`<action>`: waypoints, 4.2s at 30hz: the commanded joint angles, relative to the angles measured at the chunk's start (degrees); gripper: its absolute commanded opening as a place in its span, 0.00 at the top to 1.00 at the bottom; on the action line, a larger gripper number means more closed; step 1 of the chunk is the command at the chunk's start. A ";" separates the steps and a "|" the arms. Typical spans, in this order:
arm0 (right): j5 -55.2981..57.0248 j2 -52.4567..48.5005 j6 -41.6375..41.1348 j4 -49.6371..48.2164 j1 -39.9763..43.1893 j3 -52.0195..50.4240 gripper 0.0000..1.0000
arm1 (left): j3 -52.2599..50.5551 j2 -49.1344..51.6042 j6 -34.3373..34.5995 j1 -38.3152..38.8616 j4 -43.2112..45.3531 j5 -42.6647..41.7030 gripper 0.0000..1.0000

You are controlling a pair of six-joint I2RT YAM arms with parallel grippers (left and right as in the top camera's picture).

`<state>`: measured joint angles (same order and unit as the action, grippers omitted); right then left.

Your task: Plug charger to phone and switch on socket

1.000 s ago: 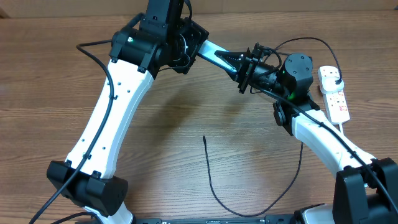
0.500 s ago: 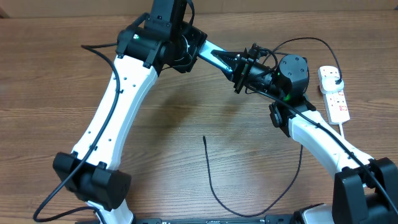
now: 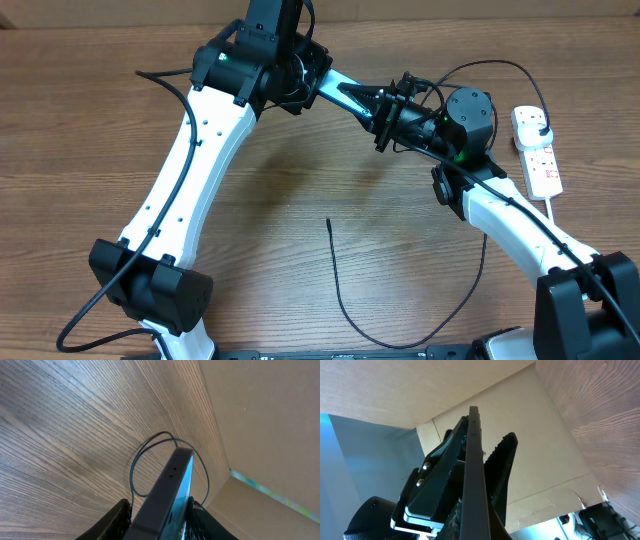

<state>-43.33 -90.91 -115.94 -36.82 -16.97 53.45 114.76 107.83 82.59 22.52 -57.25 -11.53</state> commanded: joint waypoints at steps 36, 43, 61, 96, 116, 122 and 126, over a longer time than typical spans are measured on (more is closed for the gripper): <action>1.95 0.68 -7.91 -0.15 0.00 1.27 0.96 | 0.46 1.55 0.17 0.33 -0.70 1.01 0.00; 1.68 0.68 -7.91 -0.15 0.00 1.27 0.96 | 0.46 1.55 0.17 -0.48 -0.72 5.77 0.00; 1.27 0.68 -7.91 0.02 0.00 1.27 0.96 | 0.46 1.57 0.15 -1.46 -0.74 4.00 0.52; 4.20 0.68 -7.89 7.17 3.52 1.27 0.96 | 0.48 1.55 -27.17 -16.15 1.36 -53.59 0.00; 4.07 0.68 -6.93 7.19 3.85 1.27 0.96 | 0.48 1.55 -55.63 -17.92 0.55 -79.10 0.00; 4.07 0.68 -6.84 7.19 3.85 1.27 0.96 | 0.48 1.55 -56.08 -17.99 0.57 -78.90 0.00; 4.09 0.68 -6.86 7.17 3.89 1.27 0.96 | 0.48 1.55 -56.02 -18.10 0.57 -68.26 0.00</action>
<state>-39.42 -90.94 -115.92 -28.86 -13.15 53.41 114.85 108.90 28.27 4.67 -56.75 -87.74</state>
